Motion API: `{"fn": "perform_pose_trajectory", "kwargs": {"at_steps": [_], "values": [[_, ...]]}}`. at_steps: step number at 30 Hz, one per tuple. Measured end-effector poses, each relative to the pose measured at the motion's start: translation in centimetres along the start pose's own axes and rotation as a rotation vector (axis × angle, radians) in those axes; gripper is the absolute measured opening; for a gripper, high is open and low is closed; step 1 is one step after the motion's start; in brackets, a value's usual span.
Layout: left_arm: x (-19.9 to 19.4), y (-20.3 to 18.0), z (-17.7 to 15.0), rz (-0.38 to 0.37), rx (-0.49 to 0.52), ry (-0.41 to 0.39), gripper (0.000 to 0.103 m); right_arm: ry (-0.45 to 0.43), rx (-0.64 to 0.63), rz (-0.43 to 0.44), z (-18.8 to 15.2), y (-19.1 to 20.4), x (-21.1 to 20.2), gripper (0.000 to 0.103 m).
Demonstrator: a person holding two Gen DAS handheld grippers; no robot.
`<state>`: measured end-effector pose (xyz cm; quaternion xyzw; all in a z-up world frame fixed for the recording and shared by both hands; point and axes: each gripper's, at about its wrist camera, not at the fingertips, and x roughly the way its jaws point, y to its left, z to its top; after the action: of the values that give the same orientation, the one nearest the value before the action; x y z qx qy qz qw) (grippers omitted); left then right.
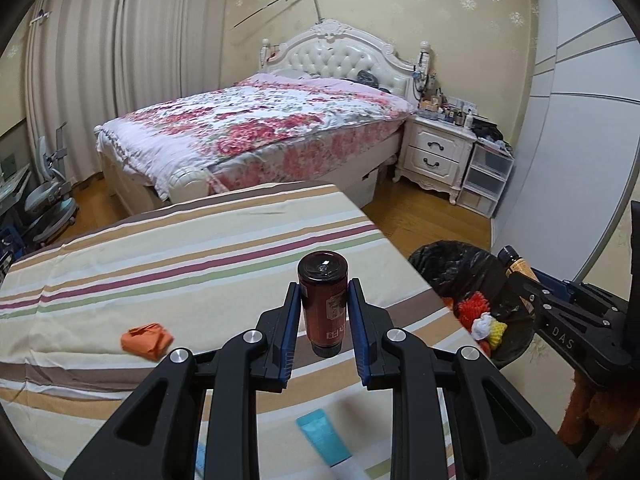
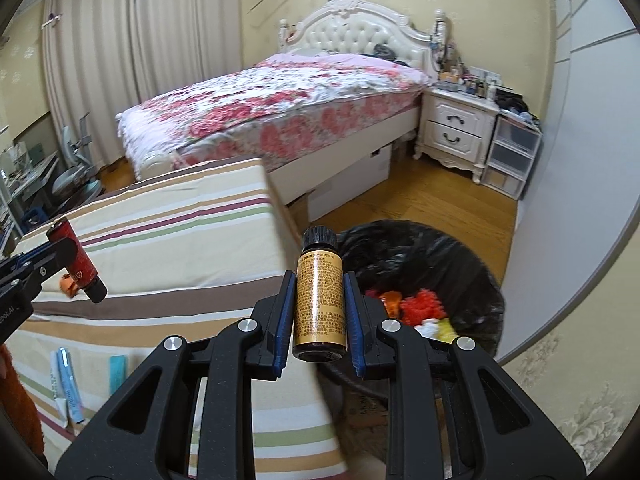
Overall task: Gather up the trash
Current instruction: 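Drop the amber bottle from the right gripper into the bin while the left drops the red can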
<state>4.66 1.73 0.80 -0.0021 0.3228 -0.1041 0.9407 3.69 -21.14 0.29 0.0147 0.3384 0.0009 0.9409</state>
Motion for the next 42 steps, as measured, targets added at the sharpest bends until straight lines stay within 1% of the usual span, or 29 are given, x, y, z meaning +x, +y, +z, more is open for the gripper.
{"fn": "perform_pose_trajectory", "kwargs": {"at_steps": [8,13,17,28,32,34,35,36,37,38,39,42], "values": [[2.9,-5.8,1.4,-0.063,0.083,-0.002,0.025,-0.008,0.045,-0.056,0.3,-3.8,0.7,0.023],[4.8,-8.1,1.7,-0.091,0.111,0.016,0.025,-0.012,0.072,-0.074,0.6,-5.6,1.4,0.023],[6.3,-9.8,2.0,-0.099,0.138,0.02,0.025,-0.01,0.093,-0.084,0.7,-6.7,2.3,0.023],[10.2,-12.7,1.9,-0.095,0.194,0.061,0.025,0.036,0.126,-0.109,0.5,-8.7,5.5,0.024],[11.6,-13.2,1.7,-0.09,0.197,0.093,0.025,0.051,0.135,-0.118,0.4,-9.1,6.4,0.024],[12.1,-13.3,1.6,-0.084,0.198,0.097,0.025,0.052,0.141,-0.127,0.3,-9.3,6.7,0.027],[12.3,-13.3,1.6,-0.08,0.2,0.102,0.026,0.053,0.143,-0.13,0.3,-9.4,6.8,0.033],[12.5,-13.4,1.5,-0.078,0.202,0.109,0.032,0.051,0.148,-0.134,0.3,-9.6,6.9,0.038],[12.6,-13.4,1.5,-0.075,0.201,0.113,0.042,0.045,0.152,-0.142,0.2,-9.8,6.8,0.044],[12.7,-13.3,1.6,-0.07,0.197,0.113,0.048,0.04,0.154,-0.147,0.2,-9.8,6.8,0.045],[12.7,-13.3,1.6,-0.067,0.191,0.11,0.057,0.039,0.154,-0.151,0.2,-9.9,6.7,0.045],[12.5,-13.0,1.8,-0.065,0.172,0.109,0.066,0.034,0.158,-0.162,0.2,-10.4,6.6,0.045]]}}
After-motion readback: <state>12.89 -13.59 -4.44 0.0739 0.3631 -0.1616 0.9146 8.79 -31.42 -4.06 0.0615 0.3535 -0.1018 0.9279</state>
